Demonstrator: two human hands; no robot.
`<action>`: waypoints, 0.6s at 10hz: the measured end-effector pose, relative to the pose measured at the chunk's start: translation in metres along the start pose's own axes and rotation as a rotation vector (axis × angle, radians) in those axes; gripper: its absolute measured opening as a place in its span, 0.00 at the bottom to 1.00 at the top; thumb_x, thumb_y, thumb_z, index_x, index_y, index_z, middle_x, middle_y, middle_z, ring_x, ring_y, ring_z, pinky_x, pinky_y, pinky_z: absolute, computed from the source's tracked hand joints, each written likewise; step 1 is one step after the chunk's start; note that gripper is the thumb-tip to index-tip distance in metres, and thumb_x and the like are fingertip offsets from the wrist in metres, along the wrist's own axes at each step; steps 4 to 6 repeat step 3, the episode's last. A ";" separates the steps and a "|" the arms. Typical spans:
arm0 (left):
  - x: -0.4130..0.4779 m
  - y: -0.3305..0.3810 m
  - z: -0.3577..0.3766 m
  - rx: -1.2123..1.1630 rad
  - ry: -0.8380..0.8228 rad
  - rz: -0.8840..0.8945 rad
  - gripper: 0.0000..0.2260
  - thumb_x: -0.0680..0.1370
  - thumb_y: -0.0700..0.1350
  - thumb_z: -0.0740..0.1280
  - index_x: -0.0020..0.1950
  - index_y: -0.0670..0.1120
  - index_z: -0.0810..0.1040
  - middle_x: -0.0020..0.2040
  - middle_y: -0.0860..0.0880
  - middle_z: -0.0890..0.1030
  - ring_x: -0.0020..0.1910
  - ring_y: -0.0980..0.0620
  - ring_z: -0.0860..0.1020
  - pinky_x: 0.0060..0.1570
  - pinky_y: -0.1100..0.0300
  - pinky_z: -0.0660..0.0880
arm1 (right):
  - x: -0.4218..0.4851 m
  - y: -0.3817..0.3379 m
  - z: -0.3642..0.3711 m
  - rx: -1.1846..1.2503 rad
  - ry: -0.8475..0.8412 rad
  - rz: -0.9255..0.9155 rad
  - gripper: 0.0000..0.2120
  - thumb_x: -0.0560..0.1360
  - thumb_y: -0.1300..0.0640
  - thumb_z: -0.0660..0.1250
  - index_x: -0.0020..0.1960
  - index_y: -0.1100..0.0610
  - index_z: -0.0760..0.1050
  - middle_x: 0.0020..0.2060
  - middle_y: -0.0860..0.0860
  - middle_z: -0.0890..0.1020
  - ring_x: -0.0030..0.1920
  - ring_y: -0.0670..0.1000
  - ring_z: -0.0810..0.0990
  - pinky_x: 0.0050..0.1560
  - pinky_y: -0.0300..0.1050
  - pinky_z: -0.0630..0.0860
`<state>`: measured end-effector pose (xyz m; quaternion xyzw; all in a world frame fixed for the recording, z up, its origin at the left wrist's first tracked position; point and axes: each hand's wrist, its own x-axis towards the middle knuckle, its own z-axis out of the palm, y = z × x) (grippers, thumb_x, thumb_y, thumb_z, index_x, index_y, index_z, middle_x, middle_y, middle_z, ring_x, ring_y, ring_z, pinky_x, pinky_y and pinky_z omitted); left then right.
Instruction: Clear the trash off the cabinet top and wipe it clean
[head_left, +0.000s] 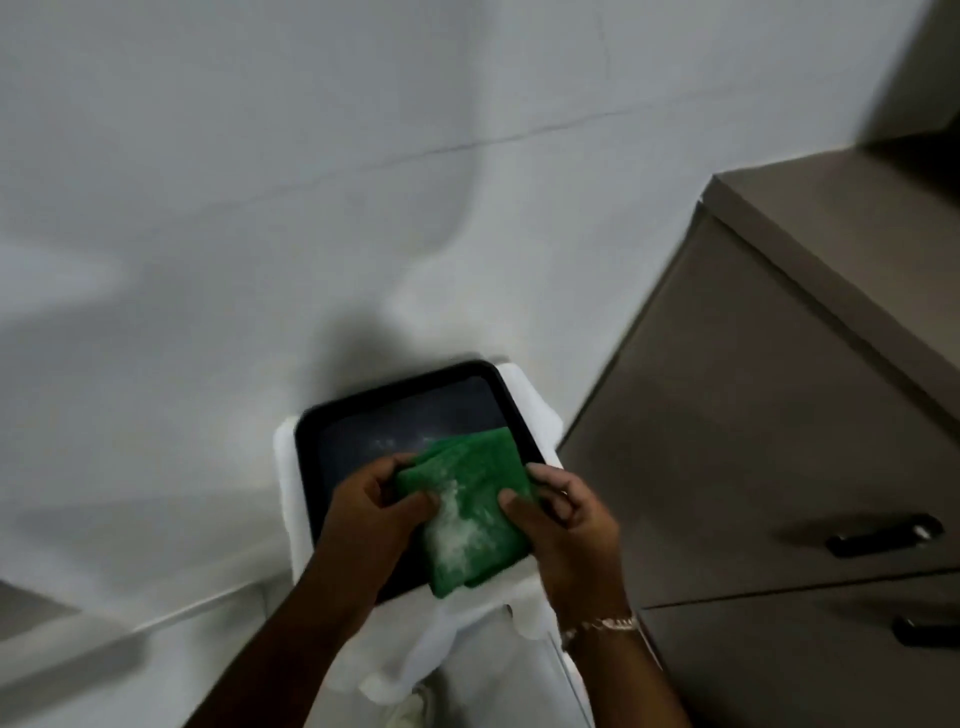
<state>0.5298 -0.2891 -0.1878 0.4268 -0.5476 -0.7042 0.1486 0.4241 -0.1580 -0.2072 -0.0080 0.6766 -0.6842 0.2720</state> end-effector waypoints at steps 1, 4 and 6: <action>0.030 0.011 -0.024 0.352 0.126 0.095 0.16 0.73 0.33 0.70 0.59 0.46 0.79 0.57 0.42 0.83 0.56 0.42 0.81 0.60 0.46 0.78 | 0.018 0.001 0.046 -0.281 0.083 -0.159 0.14 0.64 0.62 0.77 0.48 0.53 0.81 0.38 0.46 0.84 0.39 0.43 0.82 0.39 0.27 0.75; 0.039 0.041 -0.029 0.502 0.023 0.138 0.29 0.73 0.29 0.65 0.72 0.46 0.68 0.60 0.47 0.76 0.61 0.46 0.76 0.64 0.54 0.71 | 0.016 -0.023 0.050 -0.446 0.308 -0.193 0.06 0.66 0.58 0.76 0.43 0.53 0.85 0.32 0.45 0.84 0.35 0.39 0.81 0.43 0.36 0.77; 0.039 0.041 -0.029 0.502 0.023 0.138 0.29 0.73 0.29 0.65 0.72 0.46 0.68 0.60 0.47 0.76 0.61 0.46 0.76 0.64 0.54 0.71 | 0.016 -0.023 0.050 -0.446 0.308 -0.193 0.06 0.66 0.58 0.76 0.43 0.53 0.85 0.32 0.45 0.84 0.35 0.39 0.81 0.43 0.36 0.77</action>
